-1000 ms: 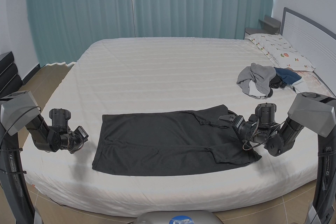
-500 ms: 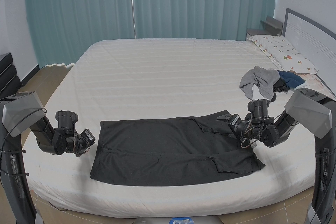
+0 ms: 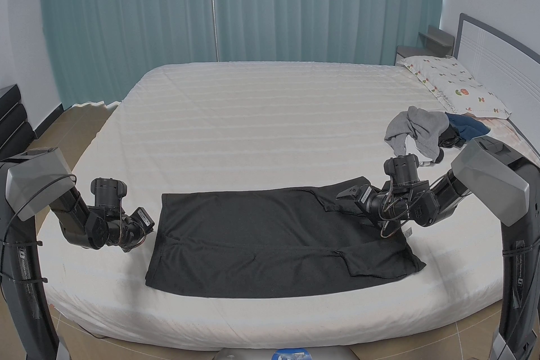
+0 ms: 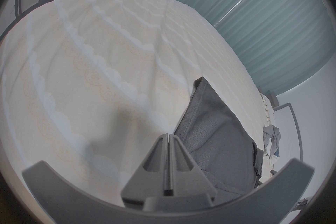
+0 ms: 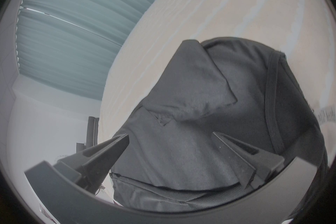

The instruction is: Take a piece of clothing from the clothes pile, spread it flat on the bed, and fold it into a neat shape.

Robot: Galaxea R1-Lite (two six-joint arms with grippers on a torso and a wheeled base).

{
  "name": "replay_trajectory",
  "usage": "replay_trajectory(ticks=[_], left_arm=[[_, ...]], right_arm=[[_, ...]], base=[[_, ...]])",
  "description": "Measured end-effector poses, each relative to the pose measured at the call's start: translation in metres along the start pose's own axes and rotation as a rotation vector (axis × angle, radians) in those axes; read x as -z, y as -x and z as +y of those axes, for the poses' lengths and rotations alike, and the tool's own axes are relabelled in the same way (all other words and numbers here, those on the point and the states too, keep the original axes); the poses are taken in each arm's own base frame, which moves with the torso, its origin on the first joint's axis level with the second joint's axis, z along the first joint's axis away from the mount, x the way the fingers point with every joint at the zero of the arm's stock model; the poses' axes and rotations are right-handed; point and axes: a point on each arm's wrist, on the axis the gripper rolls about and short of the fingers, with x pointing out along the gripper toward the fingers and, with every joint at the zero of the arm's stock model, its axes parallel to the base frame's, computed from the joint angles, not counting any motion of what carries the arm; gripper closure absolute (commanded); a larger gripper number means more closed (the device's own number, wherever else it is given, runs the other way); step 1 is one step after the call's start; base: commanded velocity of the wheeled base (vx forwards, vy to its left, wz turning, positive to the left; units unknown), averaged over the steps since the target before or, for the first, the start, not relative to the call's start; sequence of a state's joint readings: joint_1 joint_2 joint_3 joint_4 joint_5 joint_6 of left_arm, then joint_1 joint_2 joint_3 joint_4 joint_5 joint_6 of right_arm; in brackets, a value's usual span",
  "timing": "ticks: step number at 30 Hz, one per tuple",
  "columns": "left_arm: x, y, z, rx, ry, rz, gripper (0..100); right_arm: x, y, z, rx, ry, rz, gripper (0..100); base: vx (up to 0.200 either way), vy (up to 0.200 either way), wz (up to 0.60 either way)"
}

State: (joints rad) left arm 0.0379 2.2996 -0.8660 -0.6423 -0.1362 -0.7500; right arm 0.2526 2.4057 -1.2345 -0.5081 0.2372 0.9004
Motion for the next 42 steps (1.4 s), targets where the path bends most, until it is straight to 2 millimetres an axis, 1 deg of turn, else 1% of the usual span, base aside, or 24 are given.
replay_trajectory(ticks=[4,6,17,25,29,34,36,38,42], left_arm=[[0.0,0.0,0.0,0.001,0.0,-0.001,100],[0.0,0.0,0.0,0.0,0.0,-0.001,100],[0.0,-0.001,0.0,0.0,0.0,-0.001,100],[0.0,-0.001,0.0,0.0,0.0,0.0,100],[0.0,-0.001,0.0,-0.001,0.0,0.001,100],[0.0,-0.001,0.0,-0.001,0.001,0.0,100],[0.0,-0.001,0.0,-0.001,0.001,0.0,100],[0.0,-0.001,0.0,-0.002,0.001,0.0,100],[0.0,-0.001,0.0,-0.002,0.002,0.0,100]], right_arm=[[-0.002,-0.004,0.005,0.032,-0.002,0.03,0],[-0.006,-0.007,0.01,0.028,0.003,0.026,0],[-0.025,-0.036,0.019,0.05,0.027,-0.006,0],[-0.051,-0.064,0.034,0.019,0.078,-0.179,0],[-0.063,-0.074,0.044,-0.085,0.113,-0.296,0],[-0.073,-0.077,0.054,-0.243,0.193,-0.468,0],[-0.077,-0.077,0.054,-0.266,0.249,-0.522,0],[-0.08,-0.078,0.049,-0.255,0.314,-0.554,0],[-0.078,-0.091,0.025,-0.188,0.365,-0.536,0]], base=[[0.0,0.0,0.0],[0.0,0.0,0.0],[0.0,0.0,0.0],[0.0,0.0,0.0],[0.0,0.0,0.0],[0.0,0.0,0.0],[0.0,0.0,0.0],[0.0,0.0,0.0],[0.0,0.0,0.0]])
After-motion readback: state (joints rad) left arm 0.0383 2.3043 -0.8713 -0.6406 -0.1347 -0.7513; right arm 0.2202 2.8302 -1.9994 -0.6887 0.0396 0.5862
